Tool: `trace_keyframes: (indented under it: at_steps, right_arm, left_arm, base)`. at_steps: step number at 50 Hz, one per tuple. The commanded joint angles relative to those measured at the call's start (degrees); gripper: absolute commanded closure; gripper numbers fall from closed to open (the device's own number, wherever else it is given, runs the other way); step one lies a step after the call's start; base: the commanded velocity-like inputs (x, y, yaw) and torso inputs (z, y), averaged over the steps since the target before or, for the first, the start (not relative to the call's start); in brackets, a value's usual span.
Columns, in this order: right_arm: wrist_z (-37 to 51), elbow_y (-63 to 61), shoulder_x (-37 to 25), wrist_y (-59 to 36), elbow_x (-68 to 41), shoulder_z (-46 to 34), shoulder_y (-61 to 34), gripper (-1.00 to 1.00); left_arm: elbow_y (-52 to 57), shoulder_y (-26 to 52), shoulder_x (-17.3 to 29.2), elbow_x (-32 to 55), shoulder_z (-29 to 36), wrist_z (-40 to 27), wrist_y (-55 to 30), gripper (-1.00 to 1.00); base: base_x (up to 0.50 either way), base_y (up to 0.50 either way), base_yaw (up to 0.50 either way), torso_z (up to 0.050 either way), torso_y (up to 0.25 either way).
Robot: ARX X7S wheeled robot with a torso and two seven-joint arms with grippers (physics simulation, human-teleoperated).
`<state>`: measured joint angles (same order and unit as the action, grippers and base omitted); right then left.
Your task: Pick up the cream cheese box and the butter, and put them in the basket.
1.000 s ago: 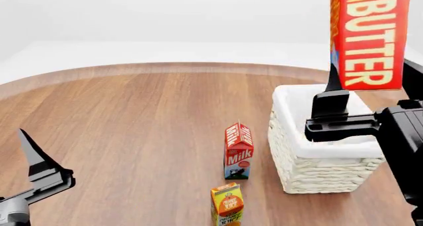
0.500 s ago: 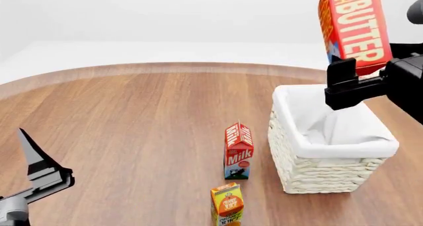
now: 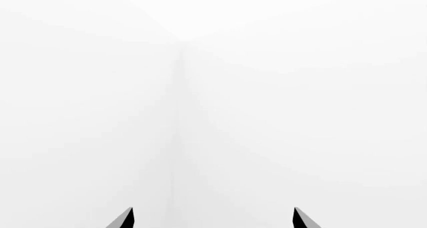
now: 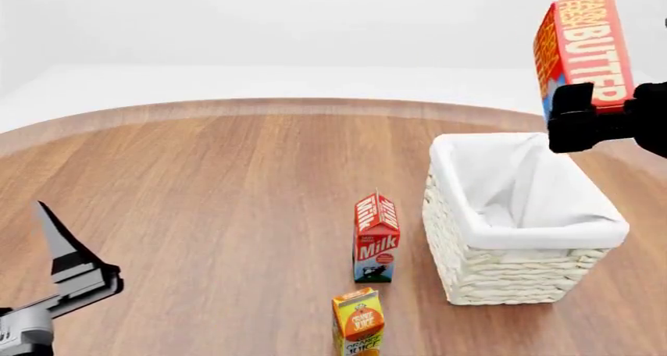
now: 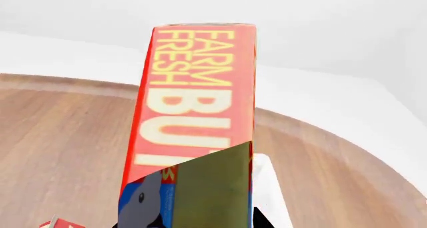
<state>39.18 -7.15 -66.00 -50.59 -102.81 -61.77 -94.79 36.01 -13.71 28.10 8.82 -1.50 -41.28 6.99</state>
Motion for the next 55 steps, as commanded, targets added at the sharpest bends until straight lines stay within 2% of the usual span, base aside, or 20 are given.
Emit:
trace_keyframes:
  at_steps: [1,20,48,55]
  right_arm:
    - [-5.9,9.0,2.6,2.1,4.9,2.0,1.6,1.00]
    - [-14.6,18.1,8.1,2.6,12.9,-1.8,3.5,1.00]
    - [-18.1,26.4,17.2,4.2,18.4,-4.7,4.4,1.00]
    - [-18.1,27.0,17.6,4.8,19.2,-5.5,6.3,1.00]
  left_arm:
    - [-0.7,0.2,-1.2,-1.0,-1.0,1.2,0.6,-1.00]
    - [-1.1,0.6,-1.2,-1.4,-0.4,1.3,0.5,-1.00]
    - [-1.8,0.8,-1.2,-1.2,0.0,1.4,0.9,-1.00]
    - [-2.0,0.6,-1.1,-0.9,-0.2,1.4,1.1,-1.00]
  base:
    - [0.00,0.00,0.00,0.000,0.010]
    - [0.00,0.00,0.00,0.001,0.001]
    - [0.00,0.00,0.00,0.000,0.001]
    - [0.00,0.00,0.00,0.000,0.001]
